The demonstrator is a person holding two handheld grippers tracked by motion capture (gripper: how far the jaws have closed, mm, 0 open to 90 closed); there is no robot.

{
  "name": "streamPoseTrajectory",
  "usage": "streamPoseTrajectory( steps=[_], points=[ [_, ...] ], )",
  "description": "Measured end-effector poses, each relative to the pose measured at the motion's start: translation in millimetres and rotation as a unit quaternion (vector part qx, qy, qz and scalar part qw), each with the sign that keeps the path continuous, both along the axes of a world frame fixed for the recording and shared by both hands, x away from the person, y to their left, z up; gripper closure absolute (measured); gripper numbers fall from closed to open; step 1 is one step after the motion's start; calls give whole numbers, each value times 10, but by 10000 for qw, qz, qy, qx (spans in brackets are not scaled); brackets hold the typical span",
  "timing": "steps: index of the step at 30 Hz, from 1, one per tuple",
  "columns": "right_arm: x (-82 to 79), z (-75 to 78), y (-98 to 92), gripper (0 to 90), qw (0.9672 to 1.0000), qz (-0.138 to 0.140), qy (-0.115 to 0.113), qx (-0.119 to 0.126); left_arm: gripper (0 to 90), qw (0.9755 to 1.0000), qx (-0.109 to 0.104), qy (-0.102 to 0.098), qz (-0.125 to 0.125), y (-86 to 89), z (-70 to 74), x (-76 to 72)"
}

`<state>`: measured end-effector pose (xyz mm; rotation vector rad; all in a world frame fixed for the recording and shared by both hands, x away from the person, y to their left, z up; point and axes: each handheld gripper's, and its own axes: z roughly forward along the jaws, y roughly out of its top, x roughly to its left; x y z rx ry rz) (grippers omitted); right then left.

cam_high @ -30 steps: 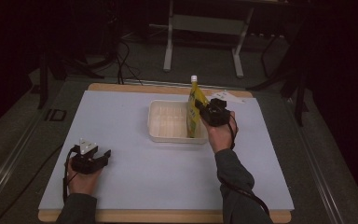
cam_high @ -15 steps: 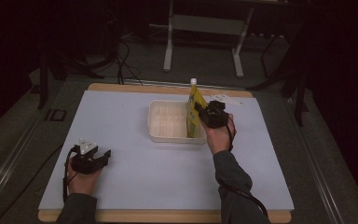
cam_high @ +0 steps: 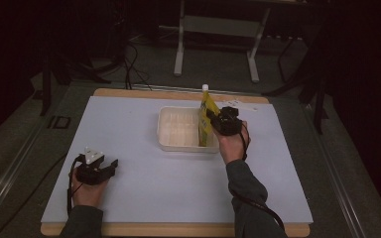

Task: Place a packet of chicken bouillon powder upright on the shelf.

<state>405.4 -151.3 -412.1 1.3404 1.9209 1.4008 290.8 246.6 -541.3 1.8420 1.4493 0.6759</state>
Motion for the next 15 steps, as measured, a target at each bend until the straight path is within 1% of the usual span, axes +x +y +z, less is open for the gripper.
streamPoseTrajectory(
  steps=[5, 8, 12, 14, 15],
  points=[
    [-15, -5, 0, 900, 10000, -5, -17, -17, 434, 10000, -4, 2, 1, 1, 0, 0],
    [-13, -1, -4, 900, 10000, 35, 34, -13, 434, 10000, 1, -1, -1, -1, 0, 0],
    [-3, 11, -8, 900, 9999, 5, 57, -87, 434, 10000, -6, 2, 1, 1, 2, -1],
    [3, 12, -16, 900, 9999, -48, 95, -74, 434, 10000, 1, -2, 4, -1, 0, 0],
    [11, 14, -22, 900, 9998, -138, 163, 4, 434, 10000, 12, 8, -3, 0, 2, -2]
  ],
)
